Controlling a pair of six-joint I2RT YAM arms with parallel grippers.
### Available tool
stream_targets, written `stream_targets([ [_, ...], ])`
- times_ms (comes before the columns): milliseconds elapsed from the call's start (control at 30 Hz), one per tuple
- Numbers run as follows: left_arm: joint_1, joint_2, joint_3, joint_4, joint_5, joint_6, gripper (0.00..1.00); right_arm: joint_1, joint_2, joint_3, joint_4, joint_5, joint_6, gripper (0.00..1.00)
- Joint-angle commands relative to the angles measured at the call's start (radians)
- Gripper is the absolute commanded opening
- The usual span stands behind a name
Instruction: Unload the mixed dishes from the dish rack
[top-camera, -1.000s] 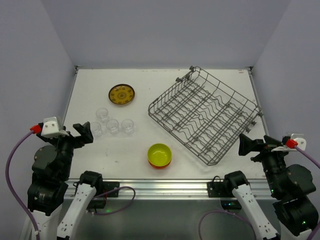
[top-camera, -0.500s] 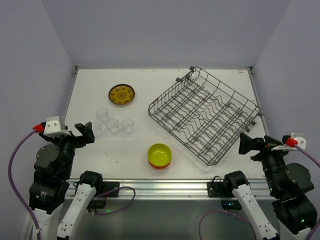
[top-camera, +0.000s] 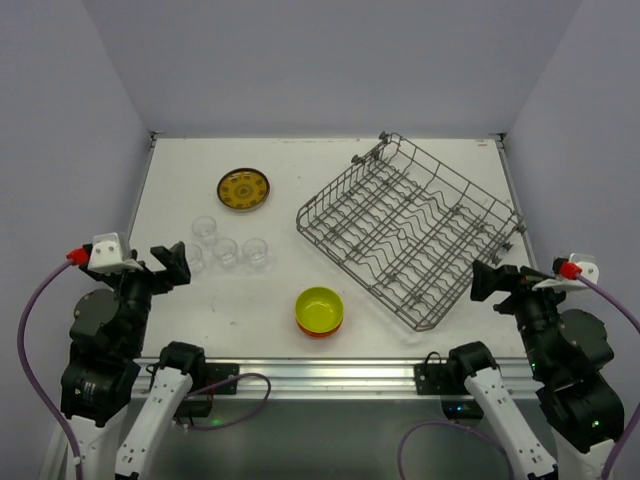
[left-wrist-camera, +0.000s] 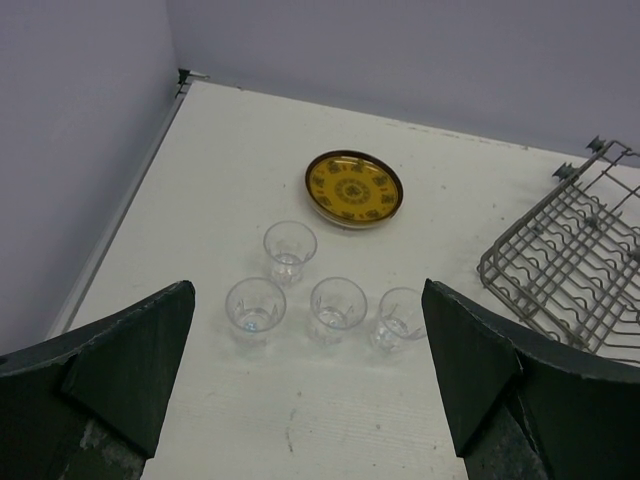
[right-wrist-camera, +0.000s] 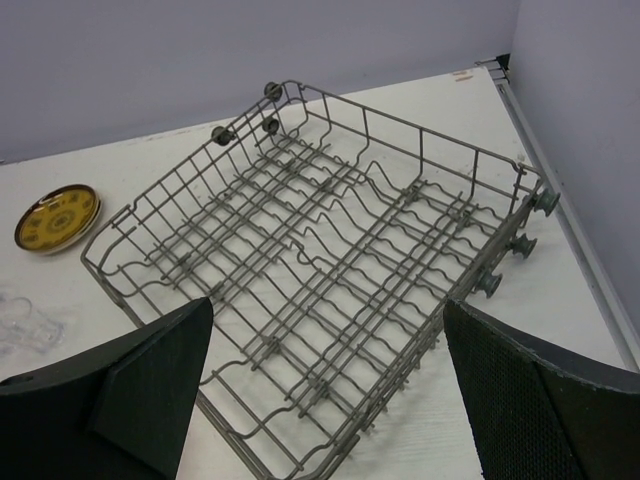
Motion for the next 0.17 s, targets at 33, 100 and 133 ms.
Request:
stream_targets([
  [33, -0.007, -0.001, -0.009, 0.065, 0.020, 0.010, 1.00, 0.002, 0.025, -0.002, 0.043, 0.011, 0.013, 0.99],
  [100, -0.007, -0.001, -0.012, 0.068, 0.023, 0.012, 1.00, 0.002, 0.033, 0.000, 0.037, 0.008, 0.021, 0.99],
  [133, -0.007, -0.001, -0.014, 0.073, 0.023, 0.012, 1.00, 0.002, 0.038, 0.000, 0.032, 0.007, 0.021, 0.99],
])
